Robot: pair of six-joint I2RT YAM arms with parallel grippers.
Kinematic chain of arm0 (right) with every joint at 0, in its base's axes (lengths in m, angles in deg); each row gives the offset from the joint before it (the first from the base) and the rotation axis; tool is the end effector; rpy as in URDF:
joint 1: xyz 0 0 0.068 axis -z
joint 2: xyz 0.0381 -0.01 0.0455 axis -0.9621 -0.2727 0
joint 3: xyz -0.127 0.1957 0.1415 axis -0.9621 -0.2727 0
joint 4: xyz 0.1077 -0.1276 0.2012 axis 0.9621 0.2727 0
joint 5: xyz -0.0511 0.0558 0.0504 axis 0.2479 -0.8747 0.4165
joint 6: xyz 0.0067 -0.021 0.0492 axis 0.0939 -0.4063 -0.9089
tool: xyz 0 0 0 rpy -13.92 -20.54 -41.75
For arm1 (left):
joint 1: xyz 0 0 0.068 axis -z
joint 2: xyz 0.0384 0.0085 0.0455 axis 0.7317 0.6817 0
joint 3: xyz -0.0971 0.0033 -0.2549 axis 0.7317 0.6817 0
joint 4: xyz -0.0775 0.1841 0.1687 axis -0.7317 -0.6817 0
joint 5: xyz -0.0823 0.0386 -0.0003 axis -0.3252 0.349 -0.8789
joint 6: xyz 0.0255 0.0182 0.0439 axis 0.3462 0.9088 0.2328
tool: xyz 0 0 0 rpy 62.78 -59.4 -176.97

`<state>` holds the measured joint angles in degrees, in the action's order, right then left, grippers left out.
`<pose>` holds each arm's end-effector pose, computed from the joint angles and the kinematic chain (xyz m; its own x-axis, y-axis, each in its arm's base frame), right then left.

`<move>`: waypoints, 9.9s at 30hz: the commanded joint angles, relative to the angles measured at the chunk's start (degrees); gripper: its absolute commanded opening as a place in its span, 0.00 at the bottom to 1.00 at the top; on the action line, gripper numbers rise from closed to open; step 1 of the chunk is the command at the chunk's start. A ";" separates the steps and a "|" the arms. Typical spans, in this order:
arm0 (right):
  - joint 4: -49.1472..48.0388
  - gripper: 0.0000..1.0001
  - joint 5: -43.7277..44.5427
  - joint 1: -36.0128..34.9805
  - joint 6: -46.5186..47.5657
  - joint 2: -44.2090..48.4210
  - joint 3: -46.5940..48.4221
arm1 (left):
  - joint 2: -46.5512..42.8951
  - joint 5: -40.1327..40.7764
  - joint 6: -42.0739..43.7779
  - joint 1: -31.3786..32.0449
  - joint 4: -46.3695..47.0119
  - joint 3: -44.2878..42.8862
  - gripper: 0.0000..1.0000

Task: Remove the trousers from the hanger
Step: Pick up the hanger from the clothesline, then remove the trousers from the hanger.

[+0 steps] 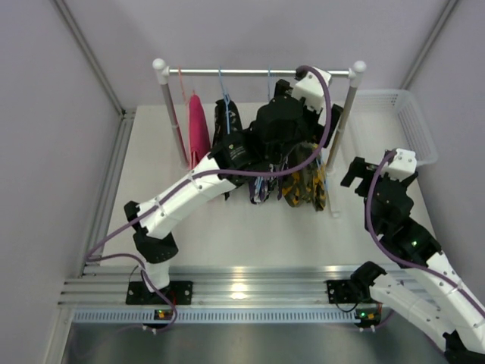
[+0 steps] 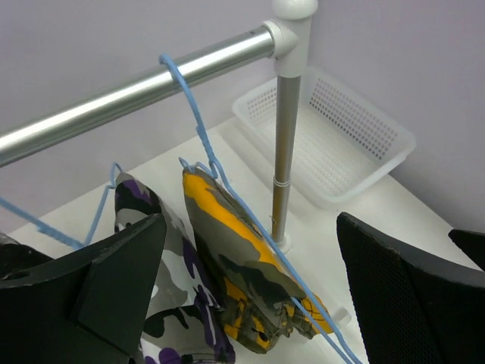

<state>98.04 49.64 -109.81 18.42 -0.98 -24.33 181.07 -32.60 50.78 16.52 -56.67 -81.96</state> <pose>0.1127 0.0480 0.3608 -0.0771 0.1105 -0.9909 0.2357 0.9677 0.0896 0.1908 -0.3458 0.5177 -0.0565 0.0339 -0.9978 0.5775 0.8164 -0.0050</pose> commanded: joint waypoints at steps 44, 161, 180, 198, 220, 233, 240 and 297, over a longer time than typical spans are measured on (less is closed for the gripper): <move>-0.86 0.98 -2.94 -1.01 -1.46 0.60 -2.84 | 12.97 6.62 5.56 -2.38 13.78 -4.16 0.00; 6.79 0.95 -48.10 -1.10 -11.30 1.22 9.38 | -15.34 18.75 13.99 16.96 21.25 17.37 0.00; 11.01 0.92 -57.09 -1.10 -5.06 1.57 9.20 | -2.25 26.30 18.30 16.96 33.55 10.09 0.00; 4.16 0.94 -42.22 -2.07 -4.27 5.26 -3.71 | 2.68 32.11 25.33 13.80 40.42 2.70 0.00; -4.73 0.92 -62.55 -2.59 -4.71 5.79 -8.81 | 5.49 30.79 25.69 9.05 37.87 -5.82 0.00; -7.10 0.90 -54.36 -2.68 -3.39 5.09 -7.76 | 3.12 30.00 20.15 9.14 33.83 -1.26 0.00; -8.85 0.82 -51.02 -2.59 -2.95 4.39 -6.53 | 0.66 28.77 16.37 9.22 31.89 2.43 0.00; -13.96 0.00 -46.53 -2.68 -0.76 2.01 -3.37 | -5.75 29.65 11.63 11.60 30.22 17.46 0.00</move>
<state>88.35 2.19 -111.58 17.13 0.09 -32.57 180.87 -4.16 63.57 27.71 -32.32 -64.93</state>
